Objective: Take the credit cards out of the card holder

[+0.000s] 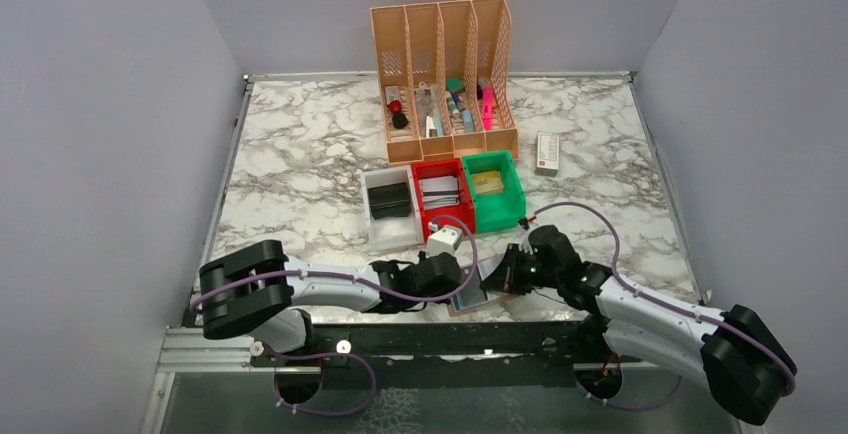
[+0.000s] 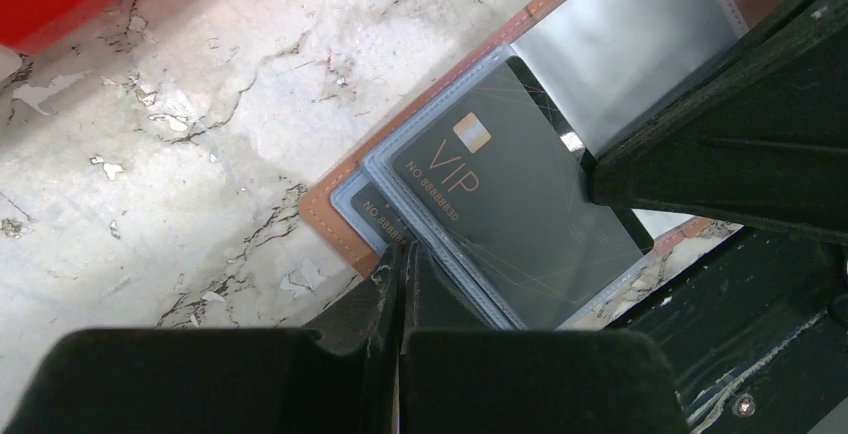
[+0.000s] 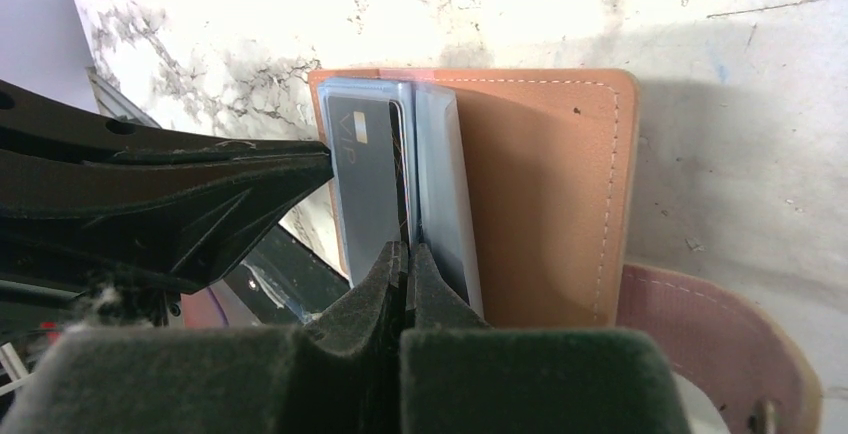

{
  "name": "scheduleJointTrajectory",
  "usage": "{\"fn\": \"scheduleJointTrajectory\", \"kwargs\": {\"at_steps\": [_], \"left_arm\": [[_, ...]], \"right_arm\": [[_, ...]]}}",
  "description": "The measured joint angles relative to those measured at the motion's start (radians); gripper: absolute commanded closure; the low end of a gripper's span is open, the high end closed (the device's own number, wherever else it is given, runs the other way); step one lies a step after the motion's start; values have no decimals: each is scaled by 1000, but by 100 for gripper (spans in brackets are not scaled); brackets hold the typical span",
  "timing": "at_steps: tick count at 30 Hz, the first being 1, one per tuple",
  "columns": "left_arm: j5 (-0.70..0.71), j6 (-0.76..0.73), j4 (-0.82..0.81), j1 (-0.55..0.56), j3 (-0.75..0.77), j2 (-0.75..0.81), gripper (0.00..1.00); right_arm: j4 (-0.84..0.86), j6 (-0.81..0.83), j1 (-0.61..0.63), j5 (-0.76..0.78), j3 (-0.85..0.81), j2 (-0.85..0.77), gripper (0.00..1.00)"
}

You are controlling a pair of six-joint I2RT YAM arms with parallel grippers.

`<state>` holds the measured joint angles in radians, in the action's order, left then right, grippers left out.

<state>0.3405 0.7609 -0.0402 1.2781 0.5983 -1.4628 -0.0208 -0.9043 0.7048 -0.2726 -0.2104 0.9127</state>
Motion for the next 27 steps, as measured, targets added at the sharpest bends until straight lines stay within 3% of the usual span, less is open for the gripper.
{"fn": "scheduleJointTrajectory", "kwargs": {"at_steps": [7, 12, 19, 27], "left_arm": [[1, 6, 38, 0, -24, 54, 77], [-1, -2, 40, 0, -21, 106, 69], [-25, -32, 44, 16, 88, -13, 69], [-18, -21, 112, 21, 170, -97, 85]], "right_arm": [[18, 2, -2, -10, 0, 66, 99], [92, -23, -5, -33, 18, 114, 99], [137, -42, -5, -39, 34, 122, 99], [135, -45, -5, -37, 52, 87, 99]]}}
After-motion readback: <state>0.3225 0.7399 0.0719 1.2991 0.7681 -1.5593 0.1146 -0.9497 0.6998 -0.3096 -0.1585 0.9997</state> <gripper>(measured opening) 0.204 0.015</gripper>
